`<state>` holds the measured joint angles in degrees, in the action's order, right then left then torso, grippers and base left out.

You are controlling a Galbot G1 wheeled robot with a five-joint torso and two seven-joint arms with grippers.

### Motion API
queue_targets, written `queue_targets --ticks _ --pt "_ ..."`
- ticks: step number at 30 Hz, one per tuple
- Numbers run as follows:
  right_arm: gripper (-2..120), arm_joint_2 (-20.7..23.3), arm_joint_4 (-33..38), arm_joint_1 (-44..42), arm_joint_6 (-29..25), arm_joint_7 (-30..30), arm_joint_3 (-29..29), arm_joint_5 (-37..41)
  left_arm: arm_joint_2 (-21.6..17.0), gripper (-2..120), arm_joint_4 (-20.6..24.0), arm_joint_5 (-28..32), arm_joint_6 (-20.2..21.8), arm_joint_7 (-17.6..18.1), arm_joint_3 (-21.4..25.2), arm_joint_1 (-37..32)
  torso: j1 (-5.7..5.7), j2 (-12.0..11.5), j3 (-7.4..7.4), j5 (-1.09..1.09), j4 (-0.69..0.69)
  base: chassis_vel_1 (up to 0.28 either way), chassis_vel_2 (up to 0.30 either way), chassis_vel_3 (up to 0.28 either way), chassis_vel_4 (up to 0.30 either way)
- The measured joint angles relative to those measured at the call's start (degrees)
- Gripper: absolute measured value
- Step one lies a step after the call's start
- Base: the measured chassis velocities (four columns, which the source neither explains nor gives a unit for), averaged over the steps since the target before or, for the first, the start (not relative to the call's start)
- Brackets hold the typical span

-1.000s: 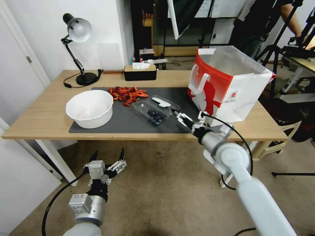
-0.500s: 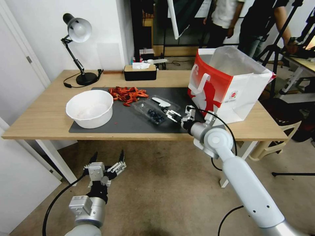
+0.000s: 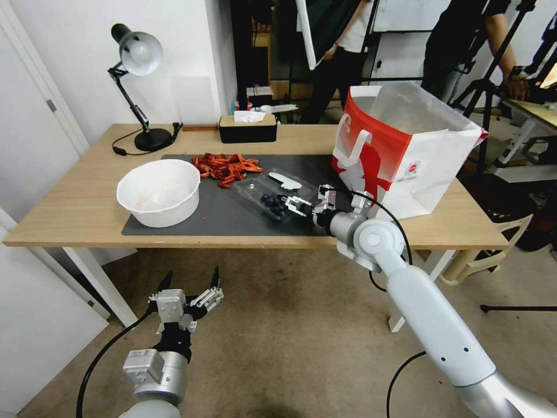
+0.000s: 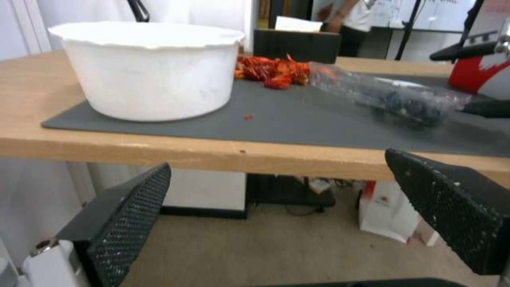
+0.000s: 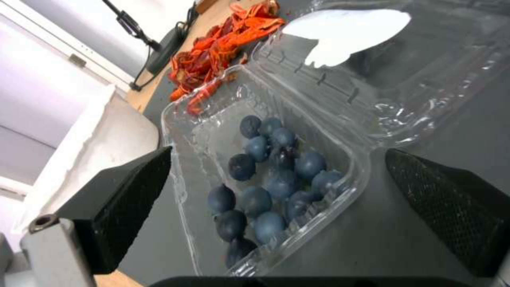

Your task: Close the takeout container lid, then place the container into the takeout bag.

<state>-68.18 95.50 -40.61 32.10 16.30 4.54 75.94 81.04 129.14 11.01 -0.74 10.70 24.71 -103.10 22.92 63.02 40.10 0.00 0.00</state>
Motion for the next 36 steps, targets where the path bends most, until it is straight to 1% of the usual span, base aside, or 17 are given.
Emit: queue_targets --ticks 14,21,24,27,28,36 --pt "100 -1.4 -2.9 2.5 0.7 0.9 -2.5 0.1 0.3 100 0.3 -0.1 -0.7 0.0 0.1 -0.4 0.0 0.0 0.0 0.0 0.0 0.0 0.0 0.0 0.0" --pt "100 -1.9 -4.2 3.7 0.5 -0.5 -3.6 -0.5 0.5 100 0.5 -0.2 -1.1 0.1 0.2 -0.6 0.0 0.0 0.0 0.0 0.0 0.0 0.0 0.0 0.0" --pt "100 -2.1 -4.7 3.9 0.1 -1.8 -4.2 -1.8 0.6 100 0.5 -0.4 -1.3 0.1 0.1 -0.8 0.0 0.0 0.0 0.0 0.0 0.0 0.0 0.0 0.0" --pt "100 -2.1 -4.8 3.9 -1.4 -4.7 -4.8 -5.4 0.9 100 0.3 -0.7 -1.6 0.1 -0.1 -1.0 0.0 0.0 0.0 0.0 0.01 0.0 0.0 0.0 0.0" --pt "100 -2.1 -4.8 3.9 -1.4 -4.7 -4.8 -5.4 0.9 100 0.3 -0.7 -1.6 0.1 -0.1 -1.0 0.0 0.0 0.0 0.0 0.01 0.0 0.0 0.0 0.0" --pt "100 -1.8 -2.1 2.1 -2.3 -5.7 -5.2 -7.0 1.0 100 0.0 -0.9 -1.7 0.2 -0.4 -1.0 0.0 0.0 0.0 0.0 0.0 0.0 0.0 0.0 0.0"
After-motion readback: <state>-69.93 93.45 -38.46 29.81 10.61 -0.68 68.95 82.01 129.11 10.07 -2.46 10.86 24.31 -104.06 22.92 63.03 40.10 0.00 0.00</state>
